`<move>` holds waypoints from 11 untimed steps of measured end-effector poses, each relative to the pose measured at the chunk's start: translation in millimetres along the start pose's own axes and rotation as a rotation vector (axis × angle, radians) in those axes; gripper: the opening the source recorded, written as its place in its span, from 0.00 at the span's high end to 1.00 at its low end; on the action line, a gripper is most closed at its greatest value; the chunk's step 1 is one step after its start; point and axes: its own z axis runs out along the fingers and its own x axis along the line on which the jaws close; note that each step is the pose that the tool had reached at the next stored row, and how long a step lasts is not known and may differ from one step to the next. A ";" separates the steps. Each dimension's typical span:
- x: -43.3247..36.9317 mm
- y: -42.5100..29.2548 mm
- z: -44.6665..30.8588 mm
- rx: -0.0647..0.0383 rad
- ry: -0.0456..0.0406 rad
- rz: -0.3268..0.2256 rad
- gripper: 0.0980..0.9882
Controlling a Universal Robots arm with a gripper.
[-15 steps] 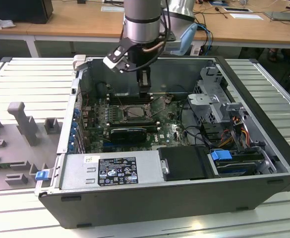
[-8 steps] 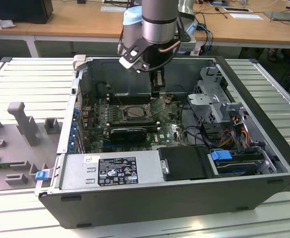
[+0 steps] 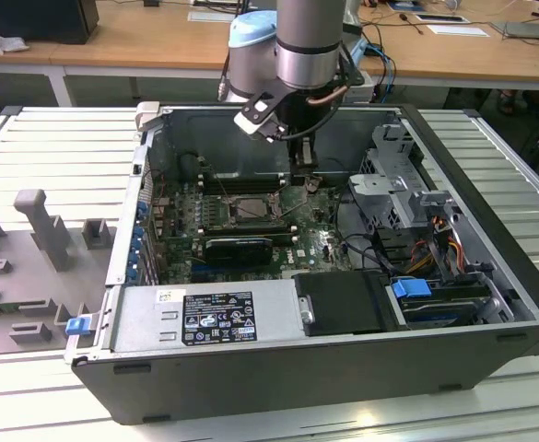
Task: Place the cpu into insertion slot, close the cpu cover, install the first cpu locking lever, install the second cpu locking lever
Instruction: 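Close the cpu cover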
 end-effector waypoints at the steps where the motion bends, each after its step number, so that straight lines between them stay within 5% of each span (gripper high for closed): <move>1: 0.0 2.2 0.3 0.000 0.0001 0.000 0.99; 11: 0.6 17.1 4.5 0.000 0.0001 0.000 0.99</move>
